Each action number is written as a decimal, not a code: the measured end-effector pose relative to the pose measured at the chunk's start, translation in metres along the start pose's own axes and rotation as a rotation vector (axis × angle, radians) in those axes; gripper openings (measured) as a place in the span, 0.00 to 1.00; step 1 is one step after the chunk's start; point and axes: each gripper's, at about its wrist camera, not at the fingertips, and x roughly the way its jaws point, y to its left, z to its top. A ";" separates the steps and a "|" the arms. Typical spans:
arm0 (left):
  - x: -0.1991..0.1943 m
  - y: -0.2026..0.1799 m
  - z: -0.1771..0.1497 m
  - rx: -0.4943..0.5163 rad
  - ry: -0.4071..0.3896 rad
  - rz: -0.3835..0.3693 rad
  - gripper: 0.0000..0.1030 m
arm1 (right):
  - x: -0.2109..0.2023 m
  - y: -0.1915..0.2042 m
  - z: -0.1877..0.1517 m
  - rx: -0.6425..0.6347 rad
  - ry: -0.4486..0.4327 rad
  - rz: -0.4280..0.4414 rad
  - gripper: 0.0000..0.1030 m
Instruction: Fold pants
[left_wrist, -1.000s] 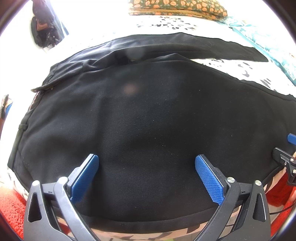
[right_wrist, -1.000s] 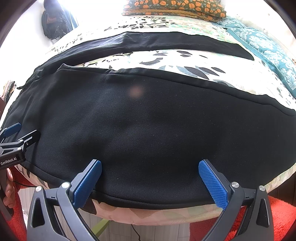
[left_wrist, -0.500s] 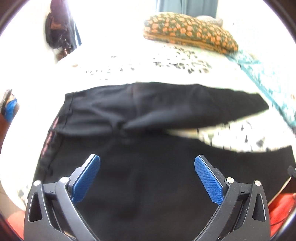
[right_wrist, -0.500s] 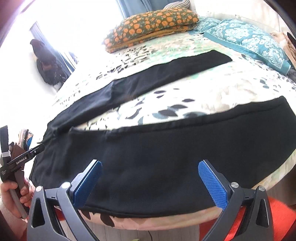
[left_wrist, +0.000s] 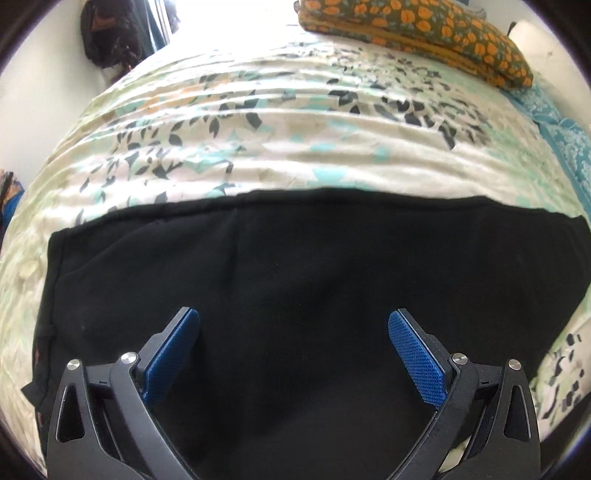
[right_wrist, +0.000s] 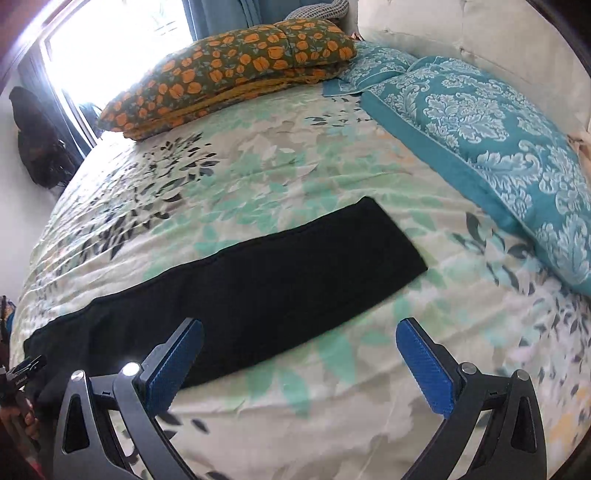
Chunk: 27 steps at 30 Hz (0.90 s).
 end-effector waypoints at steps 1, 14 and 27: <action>0.009 0.001 -0.006 0.003 0.003 -0.004 1.00 | 0.015 -0.009 0.015 -0.011 0.017 -0.027 1.00; 0.006 -0.001 -0.027 0.023 -0.203 -0.002 1.00 | 0.170 -0.053 0.091 -0.008 0.200 -0.153 0.69; -0.001 -0.008 -0.019 0.038 -0.134 0.052 1.00 | -0.035 0.005 0.022 -0.010 -0.160 0.116 0.08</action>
